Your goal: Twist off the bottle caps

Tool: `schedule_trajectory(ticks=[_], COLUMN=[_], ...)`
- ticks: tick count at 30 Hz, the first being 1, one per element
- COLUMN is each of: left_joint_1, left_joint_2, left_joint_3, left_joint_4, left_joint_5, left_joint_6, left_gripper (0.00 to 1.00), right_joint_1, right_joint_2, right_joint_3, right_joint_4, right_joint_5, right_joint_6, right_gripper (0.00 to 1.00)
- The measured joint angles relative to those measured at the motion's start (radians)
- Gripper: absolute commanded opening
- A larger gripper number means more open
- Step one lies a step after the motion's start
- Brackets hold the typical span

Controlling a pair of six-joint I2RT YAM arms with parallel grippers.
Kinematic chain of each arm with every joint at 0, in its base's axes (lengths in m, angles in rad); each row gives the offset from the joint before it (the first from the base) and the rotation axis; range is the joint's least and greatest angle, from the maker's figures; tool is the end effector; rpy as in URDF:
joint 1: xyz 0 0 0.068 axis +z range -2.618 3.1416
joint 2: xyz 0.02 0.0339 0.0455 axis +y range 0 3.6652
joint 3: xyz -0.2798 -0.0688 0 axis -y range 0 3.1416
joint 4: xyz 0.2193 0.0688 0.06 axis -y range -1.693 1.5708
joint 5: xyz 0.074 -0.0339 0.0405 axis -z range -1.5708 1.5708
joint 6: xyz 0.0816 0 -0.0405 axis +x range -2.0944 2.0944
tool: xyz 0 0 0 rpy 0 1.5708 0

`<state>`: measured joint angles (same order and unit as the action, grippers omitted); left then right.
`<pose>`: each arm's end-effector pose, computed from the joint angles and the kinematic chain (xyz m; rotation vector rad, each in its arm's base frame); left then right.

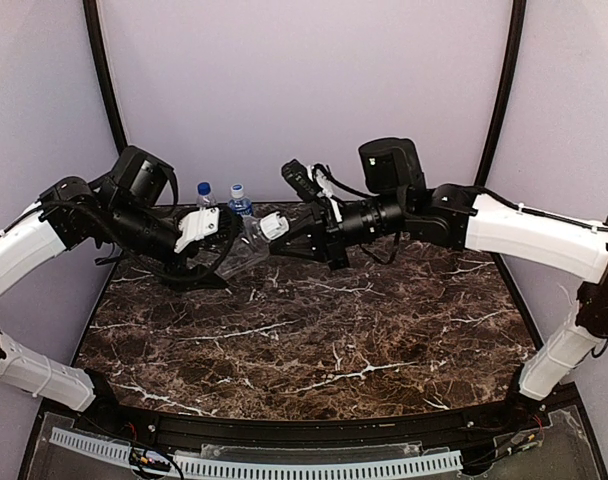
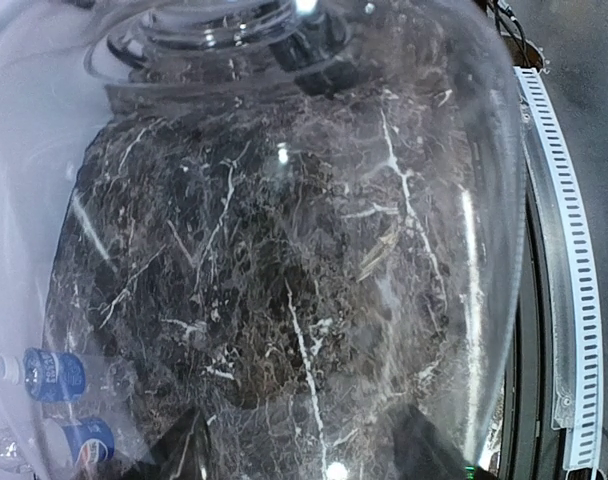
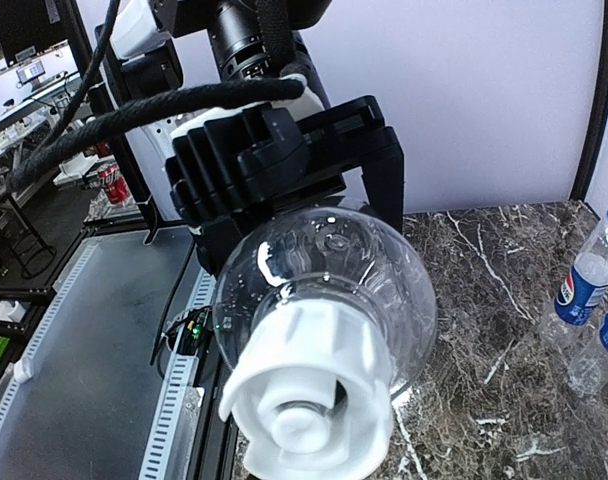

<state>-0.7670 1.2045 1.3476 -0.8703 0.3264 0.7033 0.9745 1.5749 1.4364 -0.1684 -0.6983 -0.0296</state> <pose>0.1556 -0.1863 0.3648 1.6530 1.5770 -0.4075 0.1682 0.3412 0.3812 -1.3915 1.4566 1.2795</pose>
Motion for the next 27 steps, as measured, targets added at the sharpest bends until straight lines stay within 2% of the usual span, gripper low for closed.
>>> schedule_trajectory(ticks=[2, 4, 5, 8, 13, 16, 20, 27], left_joint_1=[0.0, -0.002, -0.002, -0.002, -0.006, -0.012, -0.034, -0.058], left_joint_2=[0.004, 0.006, 0.006, 0.006, 0.002, -0.044, -0.113, -0.121], left_joint_3=[0.0, 0.0, 0.0, 0.0, -0.016, -0.104, -0.227, -0.28], left_joint_4=[0.0, -0.003, -0.004, 0.001, 0.057, 0.193, 0.397, 0.572], left_joint_5=[0.014, 0.017, 0.017, -0.003, -0.154, -0.301, -0.481, -0.616], left_joint_6=[0.001, 0.002, 0.002, 0.0, 0.011, 0.068, 0.166, 0.245], left_gripper=[0.48, 0.48, 0.48, 0.49, 0.49, 0.48, 0.47, 0.46], right_joint_1=[0.003, 0.005, 0.007, 0.011, 0.013, 0.013, 0.014, 0.031], right_joint_2=[-0.016, -0.045, -0.064, -0.118, -0.144, -0.128, -0.116, -0.036], right_joint_3=[-0.01, -0.032, -0.045, -0.066, -0.044, -0.019, -0.021, 0.03], right_joint_4=[-0.009, -0.013, -0.013, -0.013, 0.006, 0.011, 0.034, 0.072], right_joint_5=[0.016, 0.034, 0.05, 0.101, 0.249, 0.386, 0.459, 0.476], right_joint_6=[-0.028, -0.051, -0.064, -0.053, 0.153, 0.395, 0.572, 0.691], right_gripper=[0.13, 0.41, 0.5, 0.68, 0.74, 0.76, 0.79, 0.79])
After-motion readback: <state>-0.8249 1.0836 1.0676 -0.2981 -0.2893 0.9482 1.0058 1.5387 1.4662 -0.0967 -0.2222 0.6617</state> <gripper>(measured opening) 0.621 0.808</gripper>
